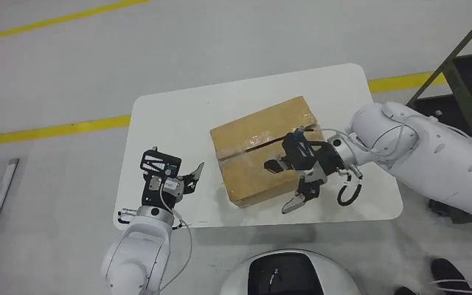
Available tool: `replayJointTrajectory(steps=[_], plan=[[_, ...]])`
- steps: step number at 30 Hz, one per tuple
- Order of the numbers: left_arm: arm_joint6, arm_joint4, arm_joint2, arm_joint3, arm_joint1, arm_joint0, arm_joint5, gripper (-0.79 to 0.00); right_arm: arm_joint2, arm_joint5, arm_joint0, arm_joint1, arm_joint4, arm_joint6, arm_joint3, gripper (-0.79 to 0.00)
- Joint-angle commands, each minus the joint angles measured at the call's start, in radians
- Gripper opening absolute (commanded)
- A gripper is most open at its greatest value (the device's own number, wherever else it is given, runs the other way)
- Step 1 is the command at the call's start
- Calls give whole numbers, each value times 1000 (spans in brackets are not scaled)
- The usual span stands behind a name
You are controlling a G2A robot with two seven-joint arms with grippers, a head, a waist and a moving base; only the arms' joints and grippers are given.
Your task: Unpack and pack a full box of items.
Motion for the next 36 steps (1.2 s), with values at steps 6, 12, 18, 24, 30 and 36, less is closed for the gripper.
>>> replayJointTrajectory(steps=[6, 12, 18, 24, 30, 36], plan=[[0, 0, 0, 0, 0, 0, 0, 0, -48, 0, 88, 64, 24, 0, 16, 0], [0, 0, 0, 0, 0, 0, 0, 0, -47, 0, 95, 109, 2, 0, -19, 0], [0, 0, 0, 0, 0, 0, 0, 0, -31, 1, 96, 163, -46, 1, -48, 0], [0, 0, 0, 0, 0, 0, 0, 0, 40, 15, 86, 210, -109, -6, -92, 0], [0, 0, 0, 0, 0, 0, 0, 0, 110, 79, 18, 226, -202, -164, -139, 0], [0, 0, 0, 0, 0, 0, 0, 0, 62, 62, -95, 204, 40, -300, -55, 0]])
